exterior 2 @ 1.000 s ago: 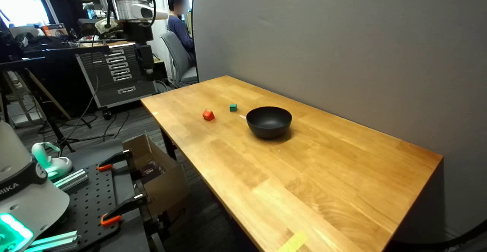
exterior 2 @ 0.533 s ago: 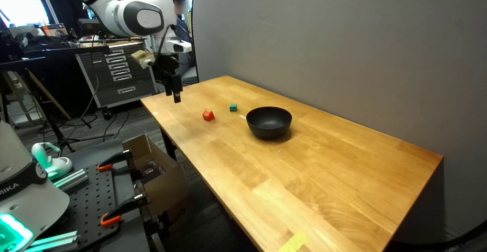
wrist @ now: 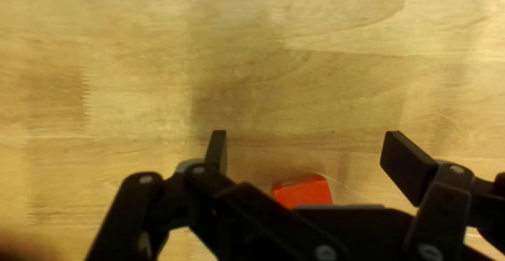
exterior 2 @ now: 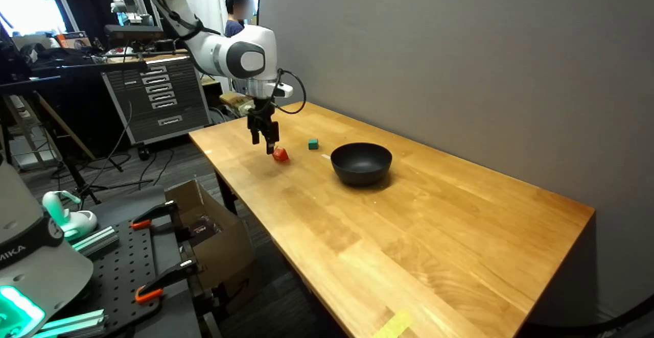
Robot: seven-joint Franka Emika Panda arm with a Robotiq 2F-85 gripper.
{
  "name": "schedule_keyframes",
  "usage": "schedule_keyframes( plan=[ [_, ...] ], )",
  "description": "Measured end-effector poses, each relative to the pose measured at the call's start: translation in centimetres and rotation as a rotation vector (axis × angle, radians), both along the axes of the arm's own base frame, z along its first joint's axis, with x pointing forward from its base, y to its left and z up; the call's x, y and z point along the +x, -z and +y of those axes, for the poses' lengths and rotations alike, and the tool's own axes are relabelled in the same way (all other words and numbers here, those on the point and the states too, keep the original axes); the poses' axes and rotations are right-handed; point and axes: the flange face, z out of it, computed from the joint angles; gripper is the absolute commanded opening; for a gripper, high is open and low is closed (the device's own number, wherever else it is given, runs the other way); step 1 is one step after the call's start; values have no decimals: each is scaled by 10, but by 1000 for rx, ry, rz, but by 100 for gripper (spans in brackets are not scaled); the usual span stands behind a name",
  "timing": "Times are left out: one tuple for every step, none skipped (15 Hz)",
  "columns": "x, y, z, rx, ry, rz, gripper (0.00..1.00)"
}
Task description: Put the blocks in the bowl
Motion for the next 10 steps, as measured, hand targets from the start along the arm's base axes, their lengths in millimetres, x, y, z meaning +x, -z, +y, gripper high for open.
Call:
schedule_keyframes(
  plan=[
    [8,9,2,3,-8,4,100],
    [14,18,4,5,-15,8,100],
    [20,26,6,7,-23,12,100],
    [25,33,7,9,-30,16,100],
    [29,39,9,12,-37,18,100],
    [33,45,10,14,-43,20,100],
    [36,50,12,14,-48,21,75],
    [40,54,13,13,-50,21,72],
    [42,57,14,10,-52,19,66],
    [44,59,16,5,-56,16,56]
  ],
)
